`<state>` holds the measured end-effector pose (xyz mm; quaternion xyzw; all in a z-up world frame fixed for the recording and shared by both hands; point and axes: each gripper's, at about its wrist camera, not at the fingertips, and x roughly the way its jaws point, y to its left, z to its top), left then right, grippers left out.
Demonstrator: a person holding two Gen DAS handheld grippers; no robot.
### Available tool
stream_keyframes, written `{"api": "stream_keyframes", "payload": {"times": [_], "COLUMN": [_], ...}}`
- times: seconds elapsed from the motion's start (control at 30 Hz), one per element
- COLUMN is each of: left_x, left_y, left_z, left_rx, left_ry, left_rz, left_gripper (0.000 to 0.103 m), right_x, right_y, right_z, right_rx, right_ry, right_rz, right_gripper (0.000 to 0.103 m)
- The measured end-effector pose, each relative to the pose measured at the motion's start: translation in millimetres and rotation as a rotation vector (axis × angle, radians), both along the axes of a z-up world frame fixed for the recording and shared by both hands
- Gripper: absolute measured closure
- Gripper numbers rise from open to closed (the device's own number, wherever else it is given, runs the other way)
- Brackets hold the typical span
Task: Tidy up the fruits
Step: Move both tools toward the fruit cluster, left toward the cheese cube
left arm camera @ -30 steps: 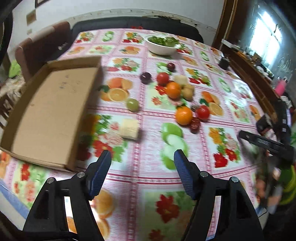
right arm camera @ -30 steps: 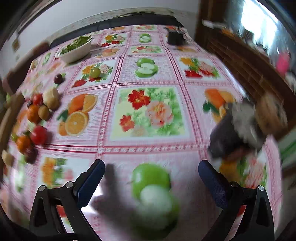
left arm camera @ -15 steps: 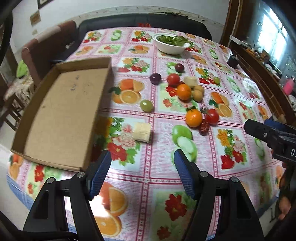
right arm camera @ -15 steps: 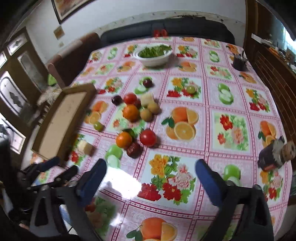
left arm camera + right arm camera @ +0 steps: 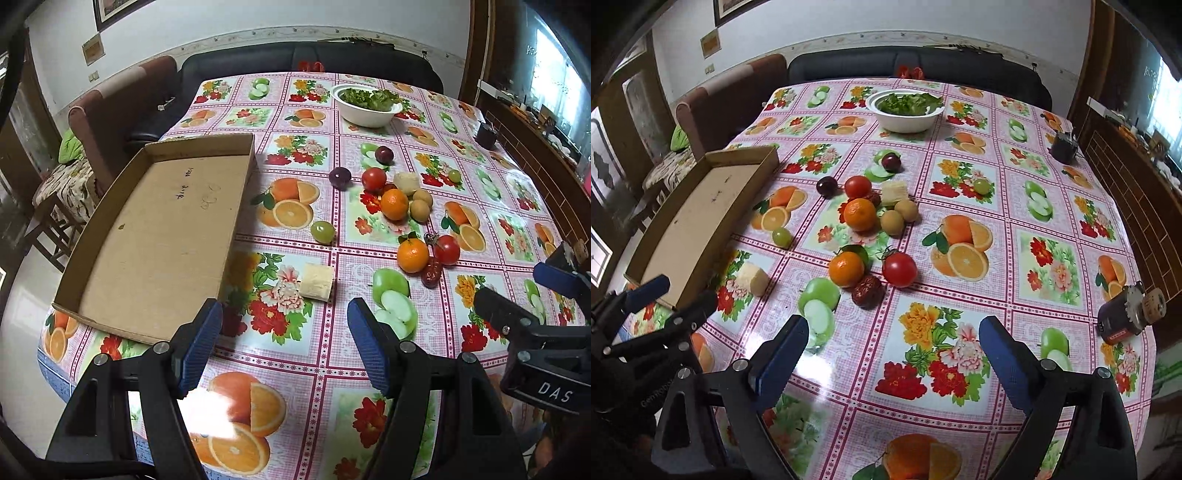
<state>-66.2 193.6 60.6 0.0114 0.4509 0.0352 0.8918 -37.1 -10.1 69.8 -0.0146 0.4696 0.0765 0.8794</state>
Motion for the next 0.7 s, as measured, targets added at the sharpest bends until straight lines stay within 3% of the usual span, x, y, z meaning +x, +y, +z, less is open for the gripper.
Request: {"api": "stream_keyframes", "payload": {"times": [0.43, 0.7], "left_x": [6.0, 3.0], "left_y": [-0.4, -6.1], "left_z": [-8.3, -3.0], "left_rx": [0.003, 0.101], "left_ry": [0.028, -0.026], "left_rz": [0.009, 0.058], "left_gripper": [0.033, 0.033], "right_x": [2.5, 2.5], "right_y": [-1.5, -3.9], "right_z": [-4.6, -7.2], "right_rx": [0.019, -0.032], "right_ry": [-0.010, -0.030], "right_rz": [-0.002, -0.033], "right_gripper": [0.008, 0.008]}}
